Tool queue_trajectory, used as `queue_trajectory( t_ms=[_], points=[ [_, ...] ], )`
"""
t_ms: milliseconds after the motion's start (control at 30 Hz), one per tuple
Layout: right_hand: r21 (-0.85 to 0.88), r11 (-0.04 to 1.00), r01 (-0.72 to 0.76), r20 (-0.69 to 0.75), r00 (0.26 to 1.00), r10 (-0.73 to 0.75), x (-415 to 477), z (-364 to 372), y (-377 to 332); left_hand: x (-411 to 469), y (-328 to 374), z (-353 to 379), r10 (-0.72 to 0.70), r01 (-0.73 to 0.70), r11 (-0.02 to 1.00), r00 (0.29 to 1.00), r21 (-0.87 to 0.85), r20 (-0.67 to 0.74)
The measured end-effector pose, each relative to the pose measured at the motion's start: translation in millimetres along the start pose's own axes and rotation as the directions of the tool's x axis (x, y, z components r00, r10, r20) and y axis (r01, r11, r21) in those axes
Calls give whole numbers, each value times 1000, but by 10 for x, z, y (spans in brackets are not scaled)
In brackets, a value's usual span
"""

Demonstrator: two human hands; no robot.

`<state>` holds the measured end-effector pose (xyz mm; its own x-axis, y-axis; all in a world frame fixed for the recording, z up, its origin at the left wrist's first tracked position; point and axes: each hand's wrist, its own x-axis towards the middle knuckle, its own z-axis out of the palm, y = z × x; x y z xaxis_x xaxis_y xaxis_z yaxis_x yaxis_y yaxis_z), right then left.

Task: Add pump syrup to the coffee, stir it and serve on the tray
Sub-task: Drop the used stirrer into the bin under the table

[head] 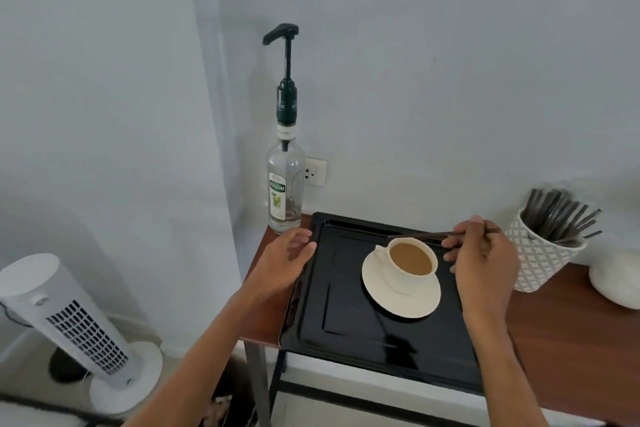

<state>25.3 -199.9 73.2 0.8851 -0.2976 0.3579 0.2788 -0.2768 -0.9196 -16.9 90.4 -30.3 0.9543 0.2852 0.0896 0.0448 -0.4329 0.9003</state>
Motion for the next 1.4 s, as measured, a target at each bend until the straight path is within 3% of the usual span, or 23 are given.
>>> queue_trajectory(
  t_ms=[100, 267, 567, 733, 1033, 1200, 1400],
  points=[
    [115, 987, -113, 65, 992, 106, -128, 170, -21, -100, -80, -275, 29, -24, 997, 996, 67, -80],
    [237, 930, -282, 215, 948, 233, -447, 505, 7, -392, -222, -740, -3, 69, 961, 971, 267, -241],
    [255, 836, -486, 443, 827, 346, -1185, 1244, -77, -560, -686, -1614, 86, 155, 758, 939, 634, -333],
    [179, 868, -463, 458, 820, 343, -1583, 1671, -212, -366, -1062, -2027, 103, 146, 641, 956, 753, -273],
    [-82, 975, -208, 376, 899, 224, -2470, 2616, -342, 171, -2138, -2323, 126, 31, 548, 985, 836, -119],
    [-196, 949, -247, 390, 868, 306, -2941, 3191, 72, 335, -2777, -2152, 172, 14, 539, 977, 842, -126],
    [-340, 880, -331, 400, 796, 454, -3358, 3627, 1052, 446, -3533, -1844, 187, 35, 545, 969, 838, -162]
  ],
)
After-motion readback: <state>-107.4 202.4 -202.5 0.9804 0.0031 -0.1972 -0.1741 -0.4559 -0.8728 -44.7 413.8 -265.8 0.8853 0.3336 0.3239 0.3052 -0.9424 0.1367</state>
